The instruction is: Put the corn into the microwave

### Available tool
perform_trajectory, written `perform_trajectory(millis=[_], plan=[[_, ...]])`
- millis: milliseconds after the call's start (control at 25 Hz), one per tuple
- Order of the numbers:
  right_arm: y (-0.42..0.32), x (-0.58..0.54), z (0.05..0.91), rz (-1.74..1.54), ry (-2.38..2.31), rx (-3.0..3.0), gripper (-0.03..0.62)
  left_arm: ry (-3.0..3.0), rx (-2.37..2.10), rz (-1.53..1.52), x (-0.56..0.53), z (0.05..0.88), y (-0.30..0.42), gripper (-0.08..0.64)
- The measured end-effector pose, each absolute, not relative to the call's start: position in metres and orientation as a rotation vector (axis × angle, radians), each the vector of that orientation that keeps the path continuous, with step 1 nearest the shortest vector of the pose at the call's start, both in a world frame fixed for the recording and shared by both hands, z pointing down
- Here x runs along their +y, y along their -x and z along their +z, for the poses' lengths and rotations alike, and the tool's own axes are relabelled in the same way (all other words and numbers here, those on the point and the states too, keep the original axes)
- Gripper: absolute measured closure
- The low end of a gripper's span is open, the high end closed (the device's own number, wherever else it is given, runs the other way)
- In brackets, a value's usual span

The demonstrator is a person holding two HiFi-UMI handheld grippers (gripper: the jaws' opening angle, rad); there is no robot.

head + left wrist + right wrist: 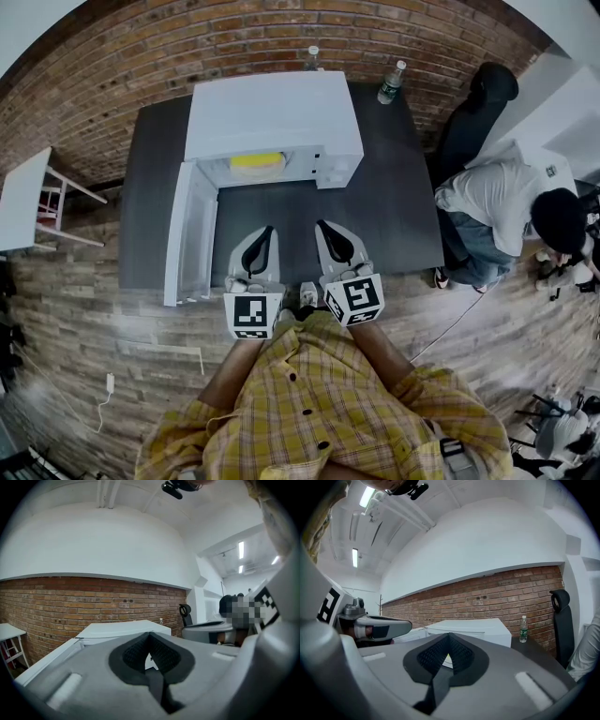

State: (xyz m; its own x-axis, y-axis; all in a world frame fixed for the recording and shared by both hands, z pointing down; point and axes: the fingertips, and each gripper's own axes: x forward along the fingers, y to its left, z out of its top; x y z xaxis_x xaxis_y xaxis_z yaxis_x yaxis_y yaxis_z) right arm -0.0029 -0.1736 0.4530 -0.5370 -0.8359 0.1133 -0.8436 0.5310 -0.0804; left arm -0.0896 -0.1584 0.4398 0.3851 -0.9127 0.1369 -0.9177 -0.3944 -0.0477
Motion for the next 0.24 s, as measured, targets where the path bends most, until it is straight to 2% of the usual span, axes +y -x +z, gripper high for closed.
perform_trajectory(millis=[240], plan=[[-0.0009,-0.1758,0.4524,0.186,-1.482,-2.697,0.589,-2.59,-1.716,0.233,-0.1612,0.4397,0.0862,0.563]])
